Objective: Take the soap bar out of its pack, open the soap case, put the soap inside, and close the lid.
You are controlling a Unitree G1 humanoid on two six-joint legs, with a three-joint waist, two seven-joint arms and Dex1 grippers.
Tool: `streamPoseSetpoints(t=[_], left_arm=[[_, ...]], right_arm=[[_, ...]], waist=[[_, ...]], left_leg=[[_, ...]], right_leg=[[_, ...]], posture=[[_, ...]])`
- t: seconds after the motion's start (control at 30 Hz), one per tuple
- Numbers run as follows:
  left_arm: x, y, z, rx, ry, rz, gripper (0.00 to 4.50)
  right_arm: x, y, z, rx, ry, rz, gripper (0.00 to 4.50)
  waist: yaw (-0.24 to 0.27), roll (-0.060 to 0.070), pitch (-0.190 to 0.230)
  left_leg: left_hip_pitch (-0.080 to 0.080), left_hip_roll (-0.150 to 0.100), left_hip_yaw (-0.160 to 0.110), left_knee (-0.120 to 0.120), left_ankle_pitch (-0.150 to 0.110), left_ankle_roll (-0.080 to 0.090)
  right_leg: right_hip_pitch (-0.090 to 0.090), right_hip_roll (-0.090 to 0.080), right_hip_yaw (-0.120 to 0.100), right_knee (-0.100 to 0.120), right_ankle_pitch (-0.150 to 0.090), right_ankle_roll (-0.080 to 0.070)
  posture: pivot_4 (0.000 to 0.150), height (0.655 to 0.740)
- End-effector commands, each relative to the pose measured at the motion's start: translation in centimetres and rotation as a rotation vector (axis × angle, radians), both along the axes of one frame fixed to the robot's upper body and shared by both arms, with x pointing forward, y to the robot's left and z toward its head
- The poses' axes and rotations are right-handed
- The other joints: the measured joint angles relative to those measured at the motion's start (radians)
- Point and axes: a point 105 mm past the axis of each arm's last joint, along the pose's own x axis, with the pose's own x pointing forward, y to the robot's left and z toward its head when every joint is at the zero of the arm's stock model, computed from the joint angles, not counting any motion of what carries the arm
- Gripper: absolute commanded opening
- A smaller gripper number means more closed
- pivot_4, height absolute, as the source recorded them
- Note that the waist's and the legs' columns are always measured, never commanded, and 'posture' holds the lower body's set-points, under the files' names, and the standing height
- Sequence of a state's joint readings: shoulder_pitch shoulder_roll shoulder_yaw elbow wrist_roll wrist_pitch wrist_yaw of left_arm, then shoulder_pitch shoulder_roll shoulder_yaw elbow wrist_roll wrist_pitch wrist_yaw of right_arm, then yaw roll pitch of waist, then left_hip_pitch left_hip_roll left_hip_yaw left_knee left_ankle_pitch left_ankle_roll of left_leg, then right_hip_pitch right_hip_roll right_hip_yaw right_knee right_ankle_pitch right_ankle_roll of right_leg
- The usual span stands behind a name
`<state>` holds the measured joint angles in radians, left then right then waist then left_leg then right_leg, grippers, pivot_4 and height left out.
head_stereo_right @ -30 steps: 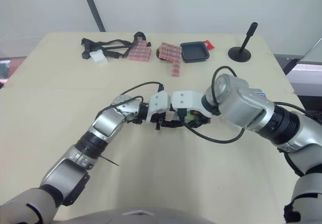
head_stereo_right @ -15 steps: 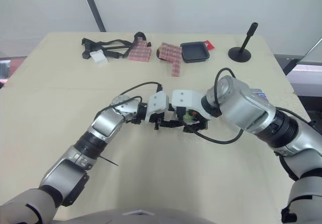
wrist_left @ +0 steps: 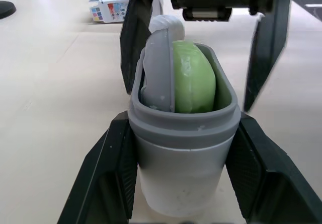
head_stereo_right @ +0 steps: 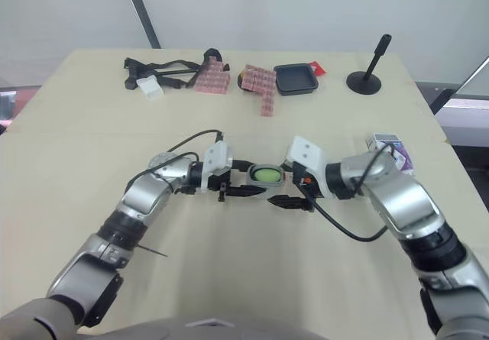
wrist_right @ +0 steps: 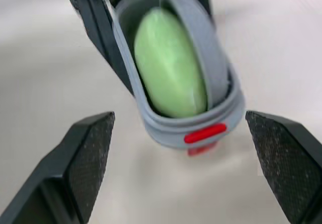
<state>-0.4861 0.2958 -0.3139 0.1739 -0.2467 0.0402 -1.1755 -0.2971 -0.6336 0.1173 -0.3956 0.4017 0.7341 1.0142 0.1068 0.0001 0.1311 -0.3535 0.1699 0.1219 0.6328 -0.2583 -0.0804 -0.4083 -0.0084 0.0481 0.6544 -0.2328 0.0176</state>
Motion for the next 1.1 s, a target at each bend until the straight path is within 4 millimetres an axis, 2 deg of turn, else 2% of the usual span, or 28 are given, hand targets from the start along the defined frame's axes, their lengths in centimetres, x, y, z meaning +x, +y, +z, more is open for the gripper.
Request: streamPoseSetpoints(t=[0.03, 0.33, 0.53, 0.8, 1.1], left_arm=[[-0.1, 1.2, 1.4, -0.077, -0.078, 0.015, 1.91], [-0.2, 2.4, 1.0, -0.147, -0.069, 0.077, 1.91], [-1.5, 3.1, 0.8, -0.153, -0.071, 0.057, 1.91], [-3.4, 4.0, 0.1, -0.139, -0.046, 0.011, 1.91], [-3.7, 3.9, -0.4, -0.113, -0.048, -0.021, 1.91]], right_arm=[[-0.4, -0.1, 1.1, 0.171, -0.075, -0.015, 4.48], [-1.4, -0.4, -1.2, 0.249, -0.179, -0.041, 4.48], [-1.6, -0.4, -1.7, 0.250, -0.255, -0.042, 4.48], [-2.8, -0.6, -2.4, 0.221, -0.234, 0.017, 4.48], [-3.2, -0.6, -2.5, 0.237, -0.205, 0.032, 4.48]], waist=[[-0.002, 0.000, 0.000], [-0.020, 0.000, 0.000], [-0.037, 0.000, 0.000], [-0.038, 0.000, 0.000], [-0.043, 0.000, 0.000]], left_leg=[[-0.001, 0.000, 0.000, 0.000, 0.000, 0.000], [-0.002, 0.001, 0.000, 0.001, 0.001, 0.001], [-0.002, 0.000, 0.000, 0.000, 0.001, 0.001], [-0.002, 0.002, 0.000, 0.000, 0.000, 0.001], [-0.001, 0.002, 0.000, 0.000, 0.001, 0.001]], right_leg=[[-0.001, 0.000, 0.000, 0.000, 0.000, 0.000], [-0.002, -0.003, -0.001, -0.002, 0.000, 0.000], [-0.002, -0.002, -0.001, -0.002, 0.000, 0.000], [-0.002, -0.003, -0.002, -0.003, 0.000, 0.000], [-0.002, -0.003, -0.002, -0.003, 0.000, 0.000]], posture=[[0.150, 0.7400], [0.150, 0.7400], [0.150, 0.7400], [0.150, 0.7400], [0.150, 0.7400]])
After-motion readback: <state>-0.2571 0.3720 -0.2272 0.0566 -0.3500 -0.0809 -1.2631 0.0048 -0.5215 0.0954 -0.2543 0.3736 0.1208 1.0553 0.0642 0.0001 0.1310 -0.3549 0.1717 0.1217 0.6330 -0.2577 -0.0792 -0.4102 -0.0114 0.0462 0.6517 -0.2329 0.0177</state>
